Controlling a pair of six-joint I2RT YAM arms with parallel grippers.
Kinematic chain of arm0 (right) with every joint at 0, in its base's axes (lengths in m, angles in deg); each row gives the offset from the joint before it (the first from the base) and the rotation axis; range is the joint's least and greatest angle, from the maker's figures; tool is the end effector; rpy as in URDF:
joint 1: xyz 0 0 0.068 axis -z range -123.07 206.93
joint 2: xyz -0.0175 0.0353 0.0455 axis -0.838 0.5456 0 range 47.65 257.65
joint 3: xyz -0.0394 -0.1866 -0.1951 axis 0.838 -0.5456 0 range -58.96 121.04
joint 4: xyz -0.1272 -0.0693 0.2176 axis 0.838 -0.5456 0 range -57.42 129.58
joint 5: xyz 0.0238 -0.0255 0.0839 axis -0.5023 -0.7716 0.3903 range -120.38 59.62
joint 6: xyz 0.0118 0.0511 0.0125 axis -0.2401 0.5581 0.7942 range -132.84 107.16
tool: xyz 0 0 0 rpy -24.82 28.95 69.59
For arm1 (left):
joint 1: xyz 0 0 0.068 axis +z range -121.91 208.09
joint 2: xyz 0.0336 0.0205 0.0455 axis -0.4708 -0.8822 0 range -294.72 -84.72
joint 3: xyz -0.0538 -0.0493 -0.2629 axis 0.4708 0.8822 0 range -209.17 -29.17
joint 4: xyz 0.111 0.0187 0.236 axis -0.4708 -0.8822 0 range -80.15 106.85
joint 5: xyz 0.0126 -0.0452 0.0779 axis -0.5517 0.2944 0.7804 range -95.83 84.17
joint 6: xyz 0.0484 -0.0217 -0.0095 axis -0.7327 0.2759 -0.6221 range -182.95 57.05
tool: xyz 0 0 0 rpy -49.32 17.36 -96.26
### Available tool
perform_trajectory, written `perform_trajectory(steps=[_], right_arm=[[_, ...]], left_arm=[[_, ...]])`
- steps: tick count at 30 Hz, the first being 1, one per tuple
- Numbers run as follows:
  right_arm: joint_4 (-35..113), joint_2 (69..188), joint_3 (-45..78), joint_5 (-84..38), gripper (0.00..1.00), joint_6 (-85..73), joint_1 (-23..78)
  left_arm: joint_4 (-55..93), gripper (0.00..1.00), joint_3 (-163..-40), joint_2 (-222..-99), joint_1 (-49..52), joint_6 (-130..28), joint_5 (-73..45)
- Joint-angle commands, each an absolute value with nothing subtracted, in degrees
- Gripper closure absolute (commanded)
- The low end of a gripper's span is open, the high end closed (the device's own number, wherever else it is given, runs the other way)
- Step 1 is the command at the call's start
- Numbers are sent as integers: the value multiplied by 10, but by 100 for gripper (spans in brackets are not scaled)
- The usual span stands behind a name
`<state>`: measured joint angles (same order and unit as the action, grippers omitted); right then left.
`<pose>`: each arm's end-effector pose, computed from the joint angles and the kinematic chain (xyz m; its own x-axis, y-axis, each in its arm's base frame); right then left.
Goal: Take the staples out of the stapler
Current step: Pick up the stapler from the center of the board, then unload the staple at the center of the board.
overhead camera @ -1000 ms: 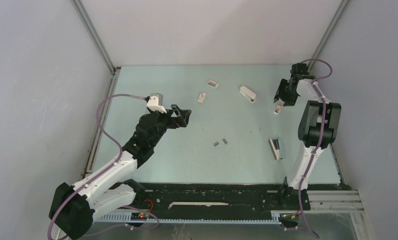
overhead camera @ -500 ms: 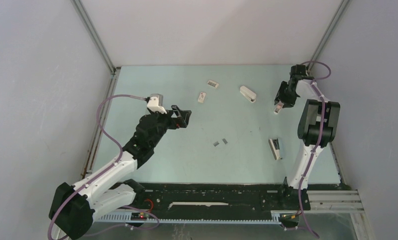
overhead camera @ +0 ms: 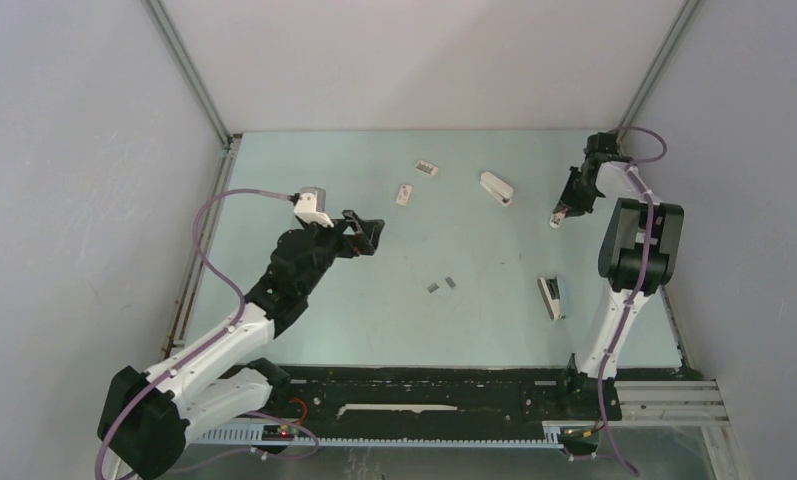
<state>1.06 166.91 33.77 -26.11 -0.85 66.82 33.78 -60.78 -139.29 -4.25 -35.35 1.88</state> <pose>0.4351 -0.0731 0.1888 -0.8446 0.3575 -0.3985 0.3228 0.9339 0.1538 0.1922 -0.1161 0.2768 -0.2720 -0.3712 -0.8878 0.3289 0.8312 -0.4483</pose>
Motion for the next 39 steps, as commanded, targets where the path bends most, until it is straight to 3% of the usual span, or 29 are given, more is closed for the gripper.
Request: perform_trajectory(steps=[1, 12, 21, 28, 34, 39], right_arm=[[22, 1622, 311, -227, 96, -10, 671], [103, 1468, 170, -35, 100, -43, 686], [145, 1411, 77, 196, 100, -93, 661], [165, 1406, 73, 327, 100, -154, 574], [162, 1393, 96, 411, 100, -270, 508], [6, 1410, 181, 462, 100, -479, 486]], left_arm=[[377, 0, -594, -1386, -42, -346, -3], [500, 0, -571, -1415, -43, -319, -112], [606, 0, -620, -1557, -43, -228, -276], [653, 0, -663, -1660, -43, -237, -376], [673, 0, -667, -1670, -43, -305, -425], [686, 0, -664, -1668, -38, -337, -463]])
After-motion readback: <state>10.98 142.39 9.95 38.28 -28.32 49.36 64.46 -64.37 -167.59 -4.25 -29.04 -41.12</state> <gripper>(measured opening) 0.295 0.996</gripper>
